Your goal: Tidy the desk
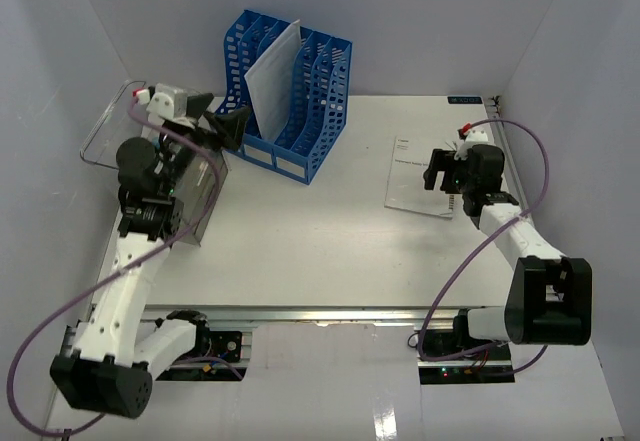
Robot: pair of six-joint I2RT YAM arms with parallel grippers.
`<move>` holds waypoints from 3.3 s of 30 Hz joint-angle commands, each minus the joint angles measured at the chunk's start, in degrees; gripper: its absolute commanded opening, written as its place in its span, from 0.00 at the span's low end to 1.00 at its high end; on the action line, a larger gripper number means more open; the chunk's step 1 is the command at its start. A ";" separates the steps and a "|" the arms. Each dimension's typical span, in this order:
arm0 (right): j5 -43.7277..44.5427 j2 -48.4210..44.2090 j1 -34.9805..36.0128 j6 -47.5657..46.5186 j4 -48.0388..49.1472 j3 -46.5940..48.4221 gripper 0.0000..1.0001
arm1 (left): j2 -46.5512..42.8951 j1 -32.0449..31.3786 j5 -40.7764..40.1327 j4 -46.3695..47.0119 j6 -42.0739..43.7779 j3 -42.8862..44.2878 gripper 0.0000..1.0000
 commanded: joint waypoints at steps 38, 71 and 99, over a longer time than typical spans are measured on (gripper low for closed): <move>-24.51 39.91 -16.78 11.45 -4.29 23.80 0.08 | -13.48 -8.80 18.63 8.86 -41.75 -44.31 0.98; -81.87 19.93 -18.35 -41.11 -55.09 14.21 0.08 | 40.62 -36.20 -2.14 28.62 -28.64 -17.50 0.98; -80.46 19.41 -13.72 -74.71 -80.71 19.64 0.90 | 30.35 -37.67 5.26 33.74 -21.84 -20.94 0.00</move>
